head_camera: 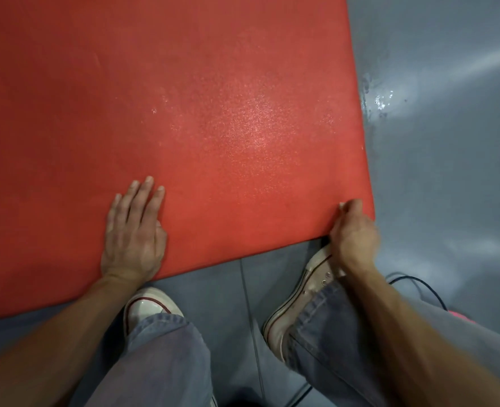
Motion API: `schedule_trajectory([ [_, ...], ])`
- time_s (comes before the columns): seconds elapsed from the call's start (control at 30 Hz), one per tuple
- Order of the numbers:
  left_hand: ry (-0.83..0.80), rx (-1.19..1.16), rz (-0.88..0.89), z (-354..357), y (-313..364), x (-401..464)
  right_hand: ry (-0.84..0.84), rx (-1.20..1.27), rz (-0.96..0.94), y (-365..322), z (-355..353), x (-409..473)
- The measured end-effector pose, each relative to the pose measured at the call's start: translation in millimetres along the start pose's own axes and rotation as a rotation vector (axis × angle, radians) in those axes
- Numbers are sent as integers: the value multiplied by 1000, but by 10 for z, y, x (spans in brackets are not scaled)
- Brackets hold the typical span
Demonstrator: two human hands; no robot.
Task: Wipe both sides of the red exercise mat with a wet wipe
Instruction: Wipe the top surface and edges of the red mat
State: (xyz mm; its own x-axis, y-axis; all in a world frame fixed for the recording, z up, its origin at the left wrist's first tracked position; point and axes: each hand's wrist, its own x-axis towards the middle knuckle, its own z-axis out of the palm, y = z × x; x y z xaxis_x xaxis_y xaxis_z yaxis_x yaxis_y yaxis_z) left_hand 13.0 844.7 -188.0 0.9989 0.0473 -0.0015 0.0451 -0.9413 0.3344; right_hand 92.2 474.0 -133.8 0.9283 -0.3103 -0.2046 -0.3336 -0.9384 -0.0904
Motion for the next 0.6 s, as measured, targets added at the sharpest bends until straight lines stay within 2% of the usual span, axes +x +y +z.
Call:
schedule_trajectory([
  [0.13,7,4,7,3,-5,-14,-208,37,-401,-597,281,-633],
  [0.2,9,-1,11,0,-8,-9,-223,2,-497,-535,282,-620],
  [0.27,8,-3,11,3,-3,5,-151,-34,-335,-213,246,-326],
  [0.37,7,4,3,7,1,-6,-30,47,118,183,63,6],
  [0.4,7,4,2,6,3,-6,0,72,150,177,65,-16],
  [0.47,5,4,-3,10,-8,6,-16,139,61,-86,146,-256],
  [0.6,-7,12,-15,3,1,6,-221,154,-265,-457,318,-842],
])
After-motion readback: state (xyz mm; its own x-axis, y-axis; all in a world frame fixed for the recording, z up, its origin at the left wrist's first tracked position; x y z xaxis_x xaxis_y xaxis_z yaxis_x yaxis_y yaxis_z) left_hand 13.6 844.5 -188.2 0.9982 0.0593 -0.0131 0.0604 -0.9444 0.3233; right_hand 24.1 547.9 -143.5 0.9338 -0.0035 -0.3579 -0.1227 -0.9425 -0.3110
